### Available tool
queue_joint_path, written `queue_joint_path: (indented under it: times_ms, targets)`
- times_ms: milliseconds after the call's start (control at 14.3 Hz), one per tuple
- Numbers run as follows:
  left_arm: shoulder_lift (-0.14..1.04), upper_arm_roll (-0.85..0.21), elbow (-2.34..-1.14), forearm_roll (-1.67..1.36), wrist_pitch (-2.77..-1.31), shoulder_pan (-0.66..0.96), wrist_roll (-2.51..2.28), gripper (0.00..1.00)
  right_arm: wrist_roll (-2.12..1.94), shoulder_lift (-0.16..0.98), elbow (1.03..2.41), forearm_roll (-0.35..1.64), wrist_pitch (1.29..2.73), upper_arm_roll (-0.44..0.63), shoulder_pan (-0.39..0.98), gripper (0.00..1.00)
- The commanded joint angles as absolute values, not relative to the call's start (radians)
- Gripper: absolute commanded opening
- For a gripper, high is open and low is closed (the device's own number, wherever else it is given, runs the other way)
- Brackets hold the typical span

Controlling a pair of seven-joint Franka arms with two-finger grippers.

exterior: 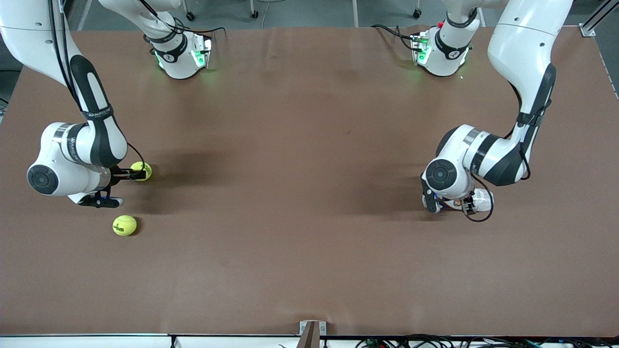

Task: Insert tennis ball vertically with right arm
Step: 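Grasp the tube with the left gripper while the right gripper grasps a ball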

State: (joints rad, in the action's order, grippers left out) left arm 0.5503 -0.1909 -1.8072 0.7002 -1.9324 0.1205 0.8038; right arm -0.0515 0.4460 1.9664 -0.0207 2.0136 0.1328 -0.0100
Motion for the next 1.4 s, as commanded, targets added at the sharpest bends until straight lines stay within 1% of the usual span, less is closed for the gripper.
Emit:
queue_joint_path:
  times_ms: [0,350,840,1190,1331]
  targets:
    - [0.578,-0.190,-1.804,0.733,-1.960,0.126,0.813,1.00,-0.057,0.445,1.974,-0.029,2.017,0.126,-0.018,1.00]
    - [0.606,-0.190,-1.802,0.787,-1.962,0.166,0.808,1.00,-0.055,0.472,1.974,-0.025,2.017,0.126,-0.018,1.00]
    - [0.637,-0.189,-1.798,0.796,-2.006,0.161,0.804,1.00,-0.055,0.491,1.974,-0.023,2.008,0.126,-0.018,1.00]
    - [0.664,-0.189,-1.796,0.839,-2.034,0.149,0.801,1.00,-0.055,0.502,1.974,-0.023,2.016,0.126,-0.021,0.96]
    - [0.672,-0.189,-1.795,0.841,-2.034,0.153,0.798,1.00,-0.055,0.503,1.974,-0.023,2.014,0.126,-0.020,0.89]
